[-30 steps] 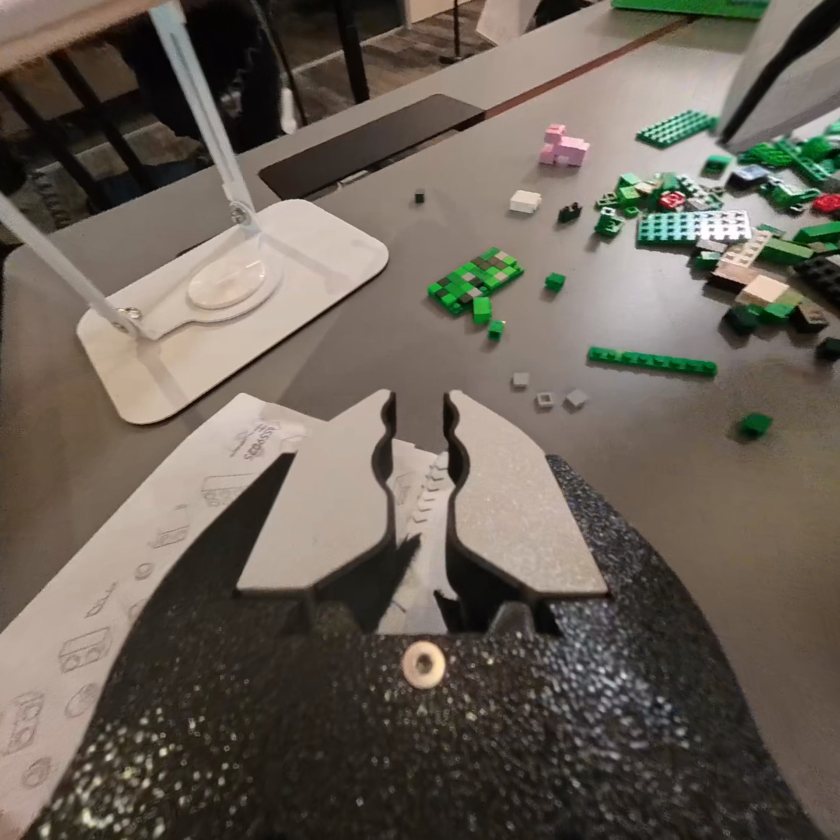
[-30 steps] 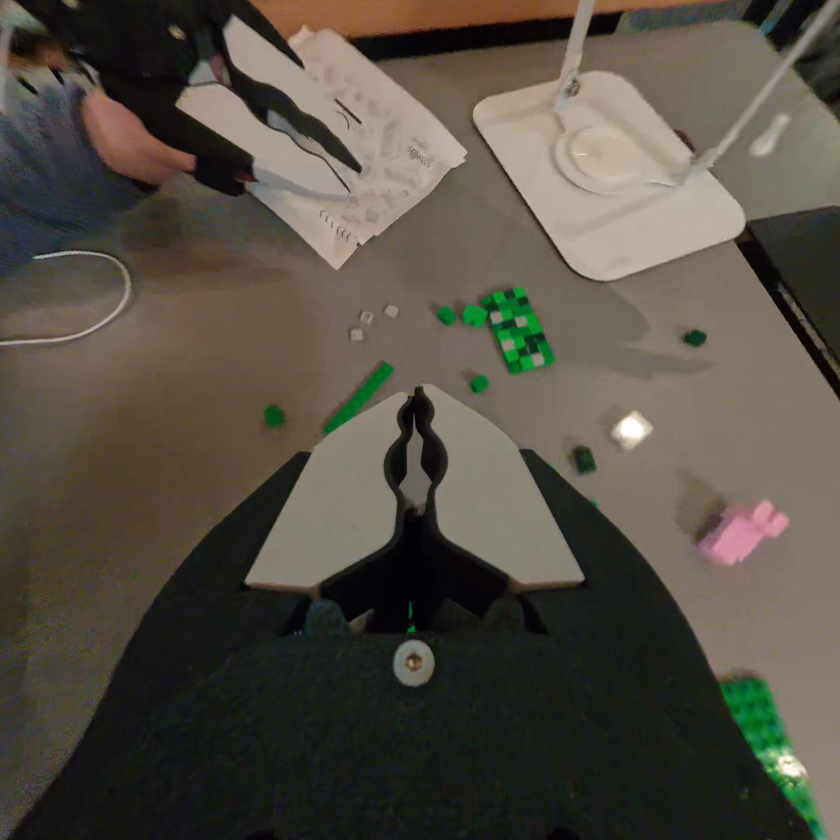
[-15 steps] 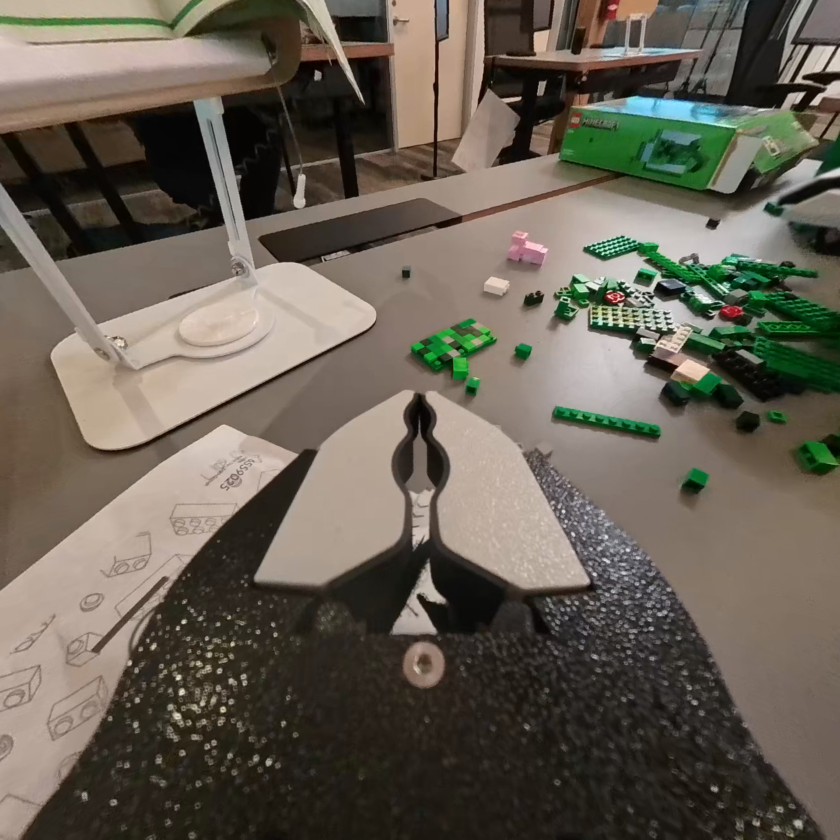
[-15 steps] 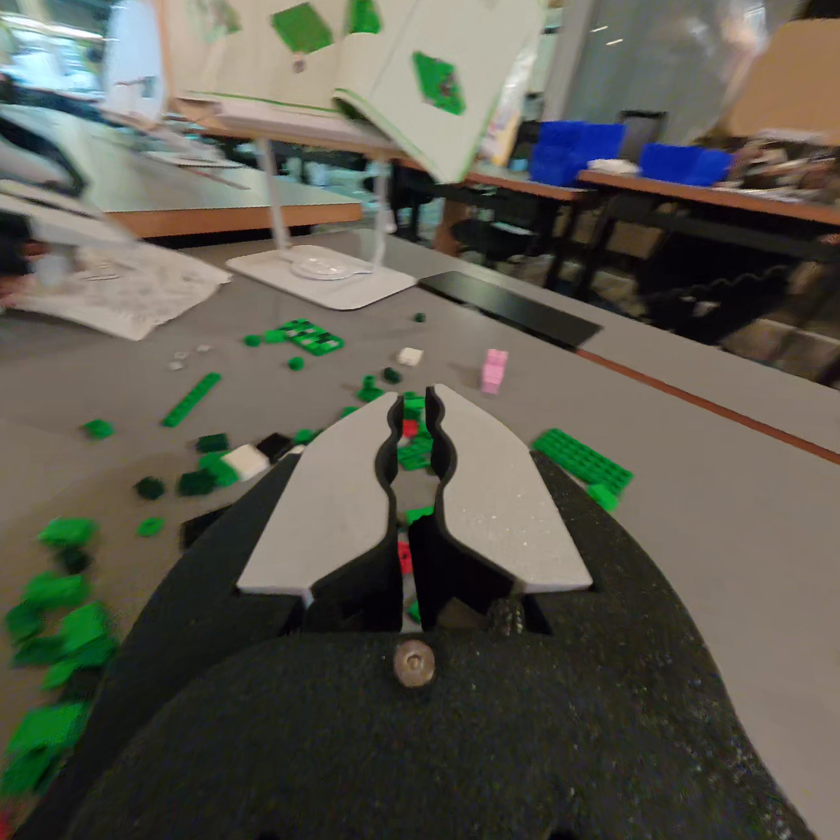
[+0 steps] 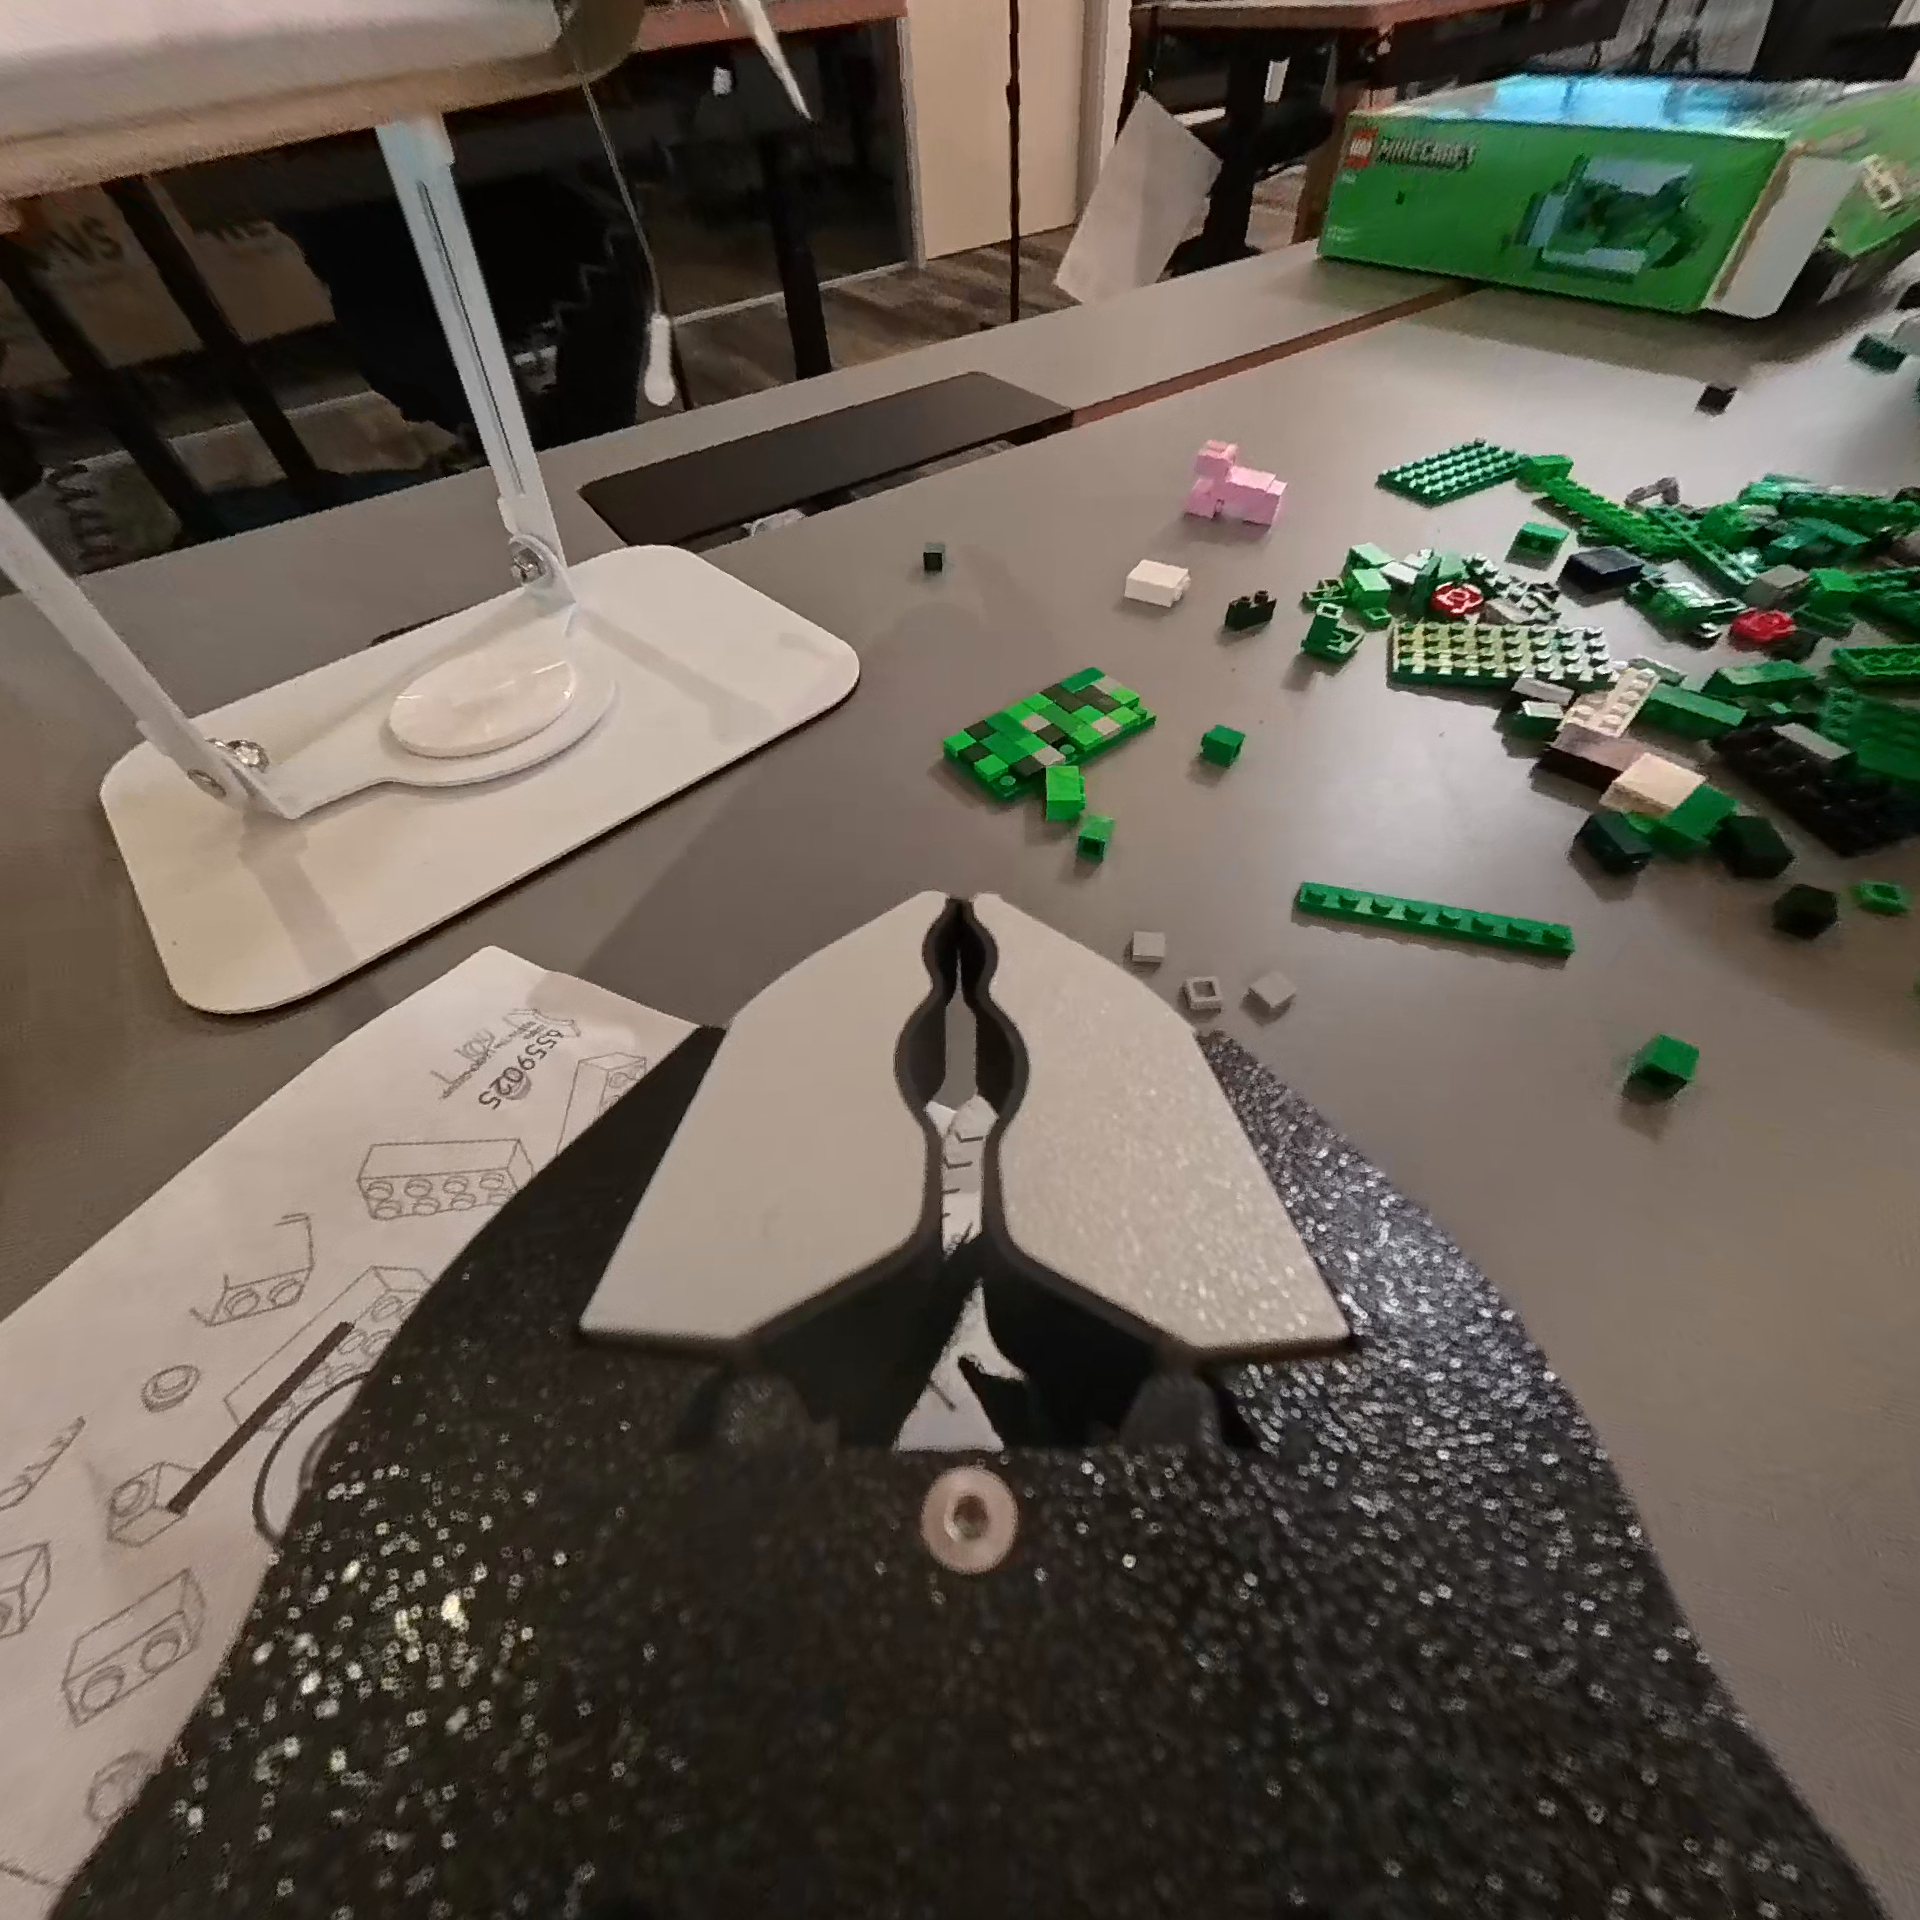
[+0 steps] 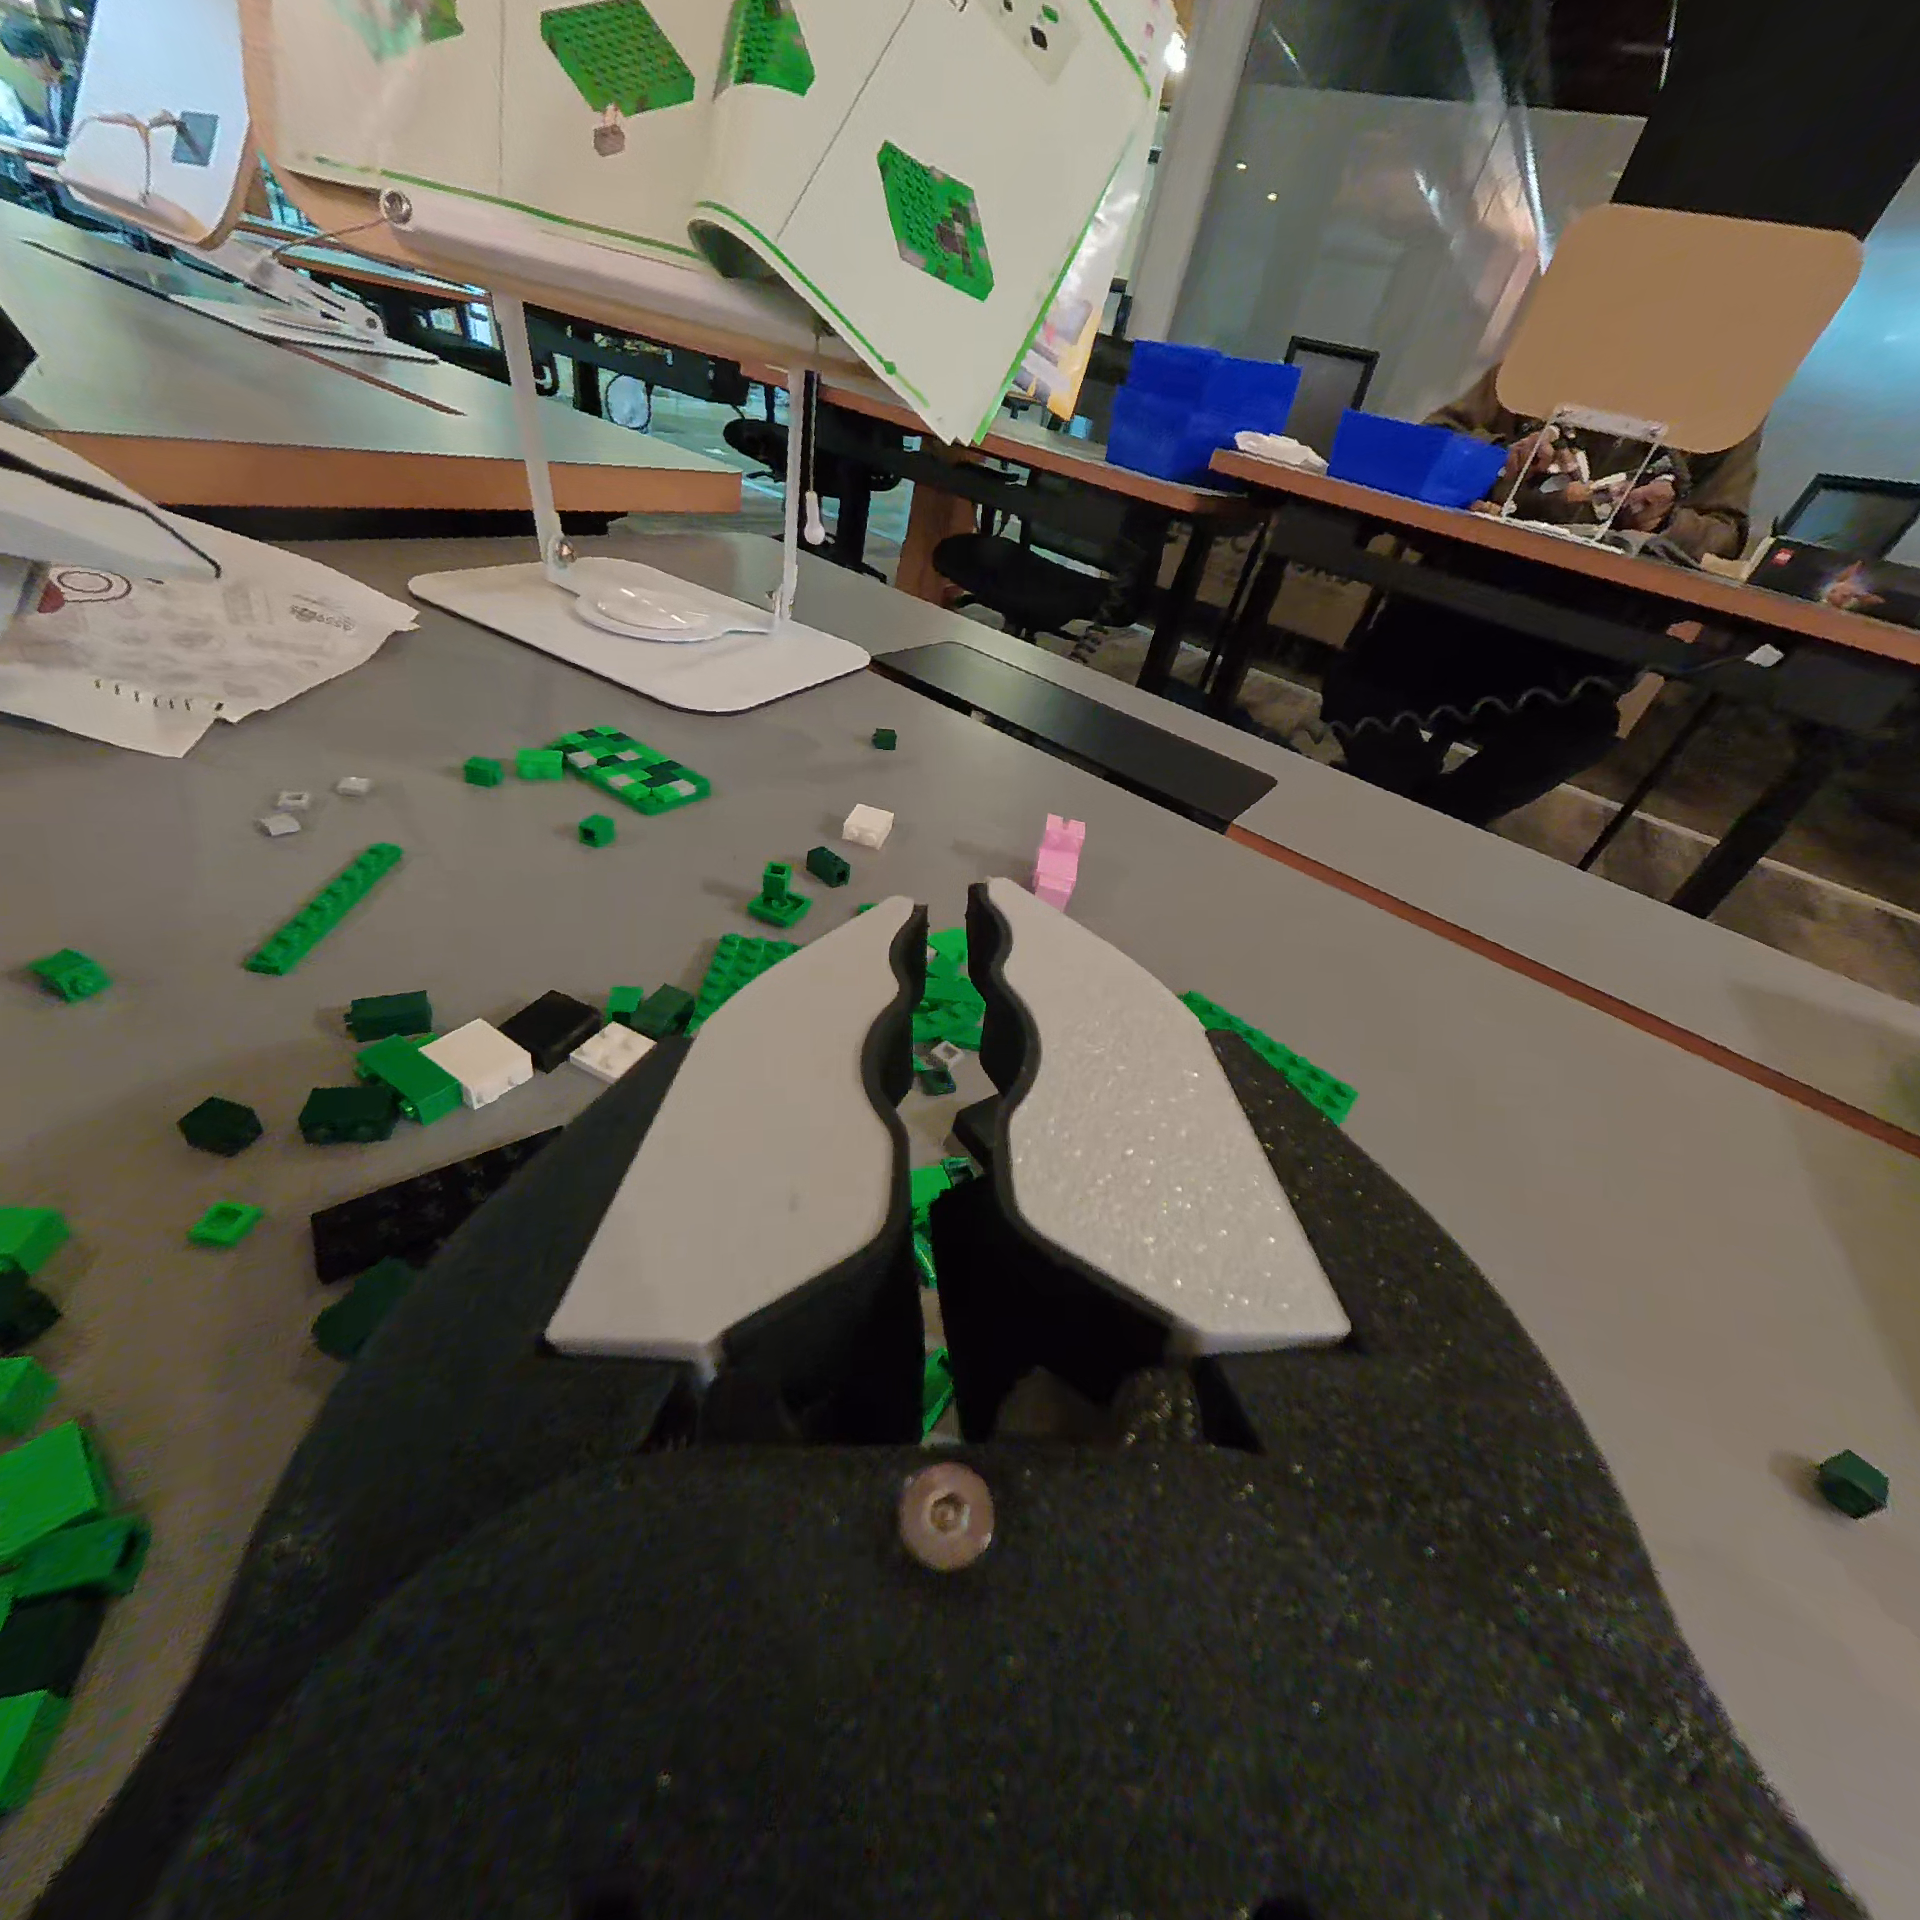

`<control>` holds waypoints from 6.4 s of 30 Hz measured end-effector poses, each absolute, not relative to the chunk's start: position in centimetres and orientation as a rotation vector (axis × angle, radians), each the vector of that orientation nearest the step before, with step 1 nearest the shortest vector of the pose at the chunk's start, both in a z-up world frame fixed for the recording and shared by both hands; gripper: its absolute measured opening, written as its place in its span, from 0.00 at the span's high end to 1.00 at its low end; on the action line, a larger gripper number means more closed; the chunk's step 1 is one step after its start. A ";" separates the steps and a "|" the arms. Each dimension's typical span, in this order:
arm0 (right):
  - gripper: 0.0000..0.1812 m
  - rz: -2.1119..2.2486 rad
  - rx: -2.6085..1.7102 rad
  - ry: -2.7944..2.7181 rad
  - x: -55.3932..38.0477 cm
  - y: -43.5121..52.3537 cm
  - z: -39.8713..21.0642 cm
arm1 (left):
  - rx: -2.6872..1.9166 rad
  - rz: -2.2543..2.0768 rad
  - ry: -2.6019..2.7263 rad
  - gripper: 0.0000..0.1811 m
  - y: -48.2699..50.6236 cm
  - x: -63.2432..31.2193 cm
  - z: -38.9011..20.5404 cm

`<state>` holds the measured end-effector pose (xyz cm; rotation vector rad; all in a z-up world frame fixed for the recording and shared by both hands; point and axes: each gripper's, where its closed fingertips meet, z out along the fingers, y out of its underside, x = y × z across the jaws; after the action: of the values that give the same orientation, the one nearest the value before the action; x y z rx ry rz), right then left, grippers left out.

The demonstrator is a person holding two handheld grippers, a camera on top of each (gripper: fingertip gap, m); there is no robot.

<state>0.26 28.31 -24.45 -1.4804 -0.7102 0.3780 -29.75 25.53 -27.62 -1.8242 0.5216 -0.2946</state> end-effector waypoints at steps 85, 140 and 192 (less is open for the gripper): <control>0.96 0.417 -1.399 -2.233 -20.2 23.2 -32.2 | -1.951 -0.229 0.713 1.00 25.3 -28.1 -30.3; 0.90 0.238 -2.018 -2.142 0.8 27.1 -33.0 | -1.997 -0.212 0.776 1.00 25.2 -27.7 -31.2; 0.92 0.511 -1.416 -2.231 -23.3 21.8 -32.0 | -2.027 -0.203 0.826 1.00 25.0 -27.4 -31.9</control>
<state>-23.25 21.79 -32.01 -1.4164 -2.2309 0.5112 -27.37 25.04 -31.91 -2.0266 0.8262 -0.2033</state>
